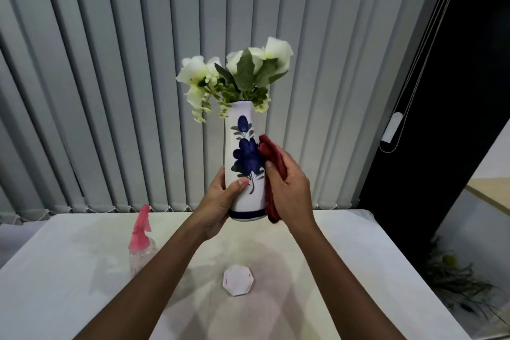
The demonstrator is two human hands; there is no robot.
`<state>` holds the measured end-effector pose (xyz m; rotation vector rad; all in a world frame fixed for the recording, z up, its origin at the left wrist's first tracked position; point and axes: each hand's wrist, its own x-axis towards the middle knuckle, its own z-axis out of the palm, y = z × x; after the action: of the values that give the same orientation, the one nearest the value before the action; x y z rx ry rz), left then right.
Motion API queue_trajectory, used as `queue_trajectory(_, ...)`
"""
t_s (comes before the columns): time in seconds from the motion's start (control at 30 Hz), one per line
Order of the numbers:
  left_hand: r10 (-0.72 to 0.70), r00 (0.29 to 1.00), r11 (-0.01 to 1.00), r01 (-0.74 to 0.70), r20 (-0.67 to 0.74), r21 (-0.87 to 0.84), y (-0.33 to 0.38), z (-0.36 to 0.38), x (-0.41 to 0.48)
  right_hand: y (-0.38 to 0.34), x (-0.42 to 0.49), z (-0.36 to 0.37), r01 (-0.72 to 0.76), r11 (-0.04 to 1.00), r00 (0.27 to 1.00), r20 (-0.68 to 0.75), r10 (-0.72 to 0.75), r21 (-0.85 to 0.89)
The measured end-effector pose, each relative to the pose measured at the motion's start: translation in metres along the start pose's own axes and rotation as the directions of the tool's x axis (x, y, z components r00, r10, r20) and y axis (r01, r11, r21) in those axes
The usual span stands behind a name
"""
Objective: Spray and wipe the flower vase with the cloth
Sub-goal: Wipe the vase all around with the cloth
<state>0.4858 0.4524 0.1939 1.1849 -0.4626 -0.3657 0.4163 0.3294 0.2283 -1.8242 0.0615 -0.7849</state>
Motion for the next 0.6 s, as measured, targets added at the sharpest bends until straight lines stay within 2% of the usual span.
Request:
queue_trajectory(0.07,-0.002,1.000,1.000,0.002,0.003,-0.016,0.003,-0.006,0.002,-0.001,0.003,-0.007,-0.101,0.992,0.994,0.048,0.097,0.081)
queue_trajectory(0.1,-0.007,1.000,1.000,0.007,0.008,-0.022,0.004,-0.008,0.001,-0.003,0.007,-0.010,-0.129,0.986,0.992,0.012,0.128,0.105)
queue_trajectory(0.17,-0.021,1.000,0.999,0.022,0.017,-0.026,0.002,-0.010,-0.001,-0.014,0.016,-0.012,-0.092,0.978,0.989,-0.095,0.111,0.188)
queue_trajectory(0.23,-0.033,0.999,0.999,0.034,0.027,-0.027,-0.003,-0.008,-0.003,-0.025,0.024,-0.009,0.012,0.969,0.988,-0.154,0.027,0.246)
queue_trajectory(0.3,-0.037,0.999,0.999,0.038,0.030,-0.033,-0.009,-0.005,-0.005,-0.031,0.027,-0.001,0.097,0.979,0.987,-0.143,-0.071,0.179)
queue_trajectory(0.43,-0.016,0.999,0.998,0.019,0.048,-0.062,-0.012,-0.003,-0.006,-0.018,0.016,0.009,0.196,0.969,0.981,0.037,-0.192,-0.149)
queue_trajectory(0.6,0.024,0.998,0.997,-0.020,0.054,-0.070,-0.006,-0.009,-0.006,0.003,-0.012,0.006,0.196,0.962,0.980,0.053,-0.190,-0.188)
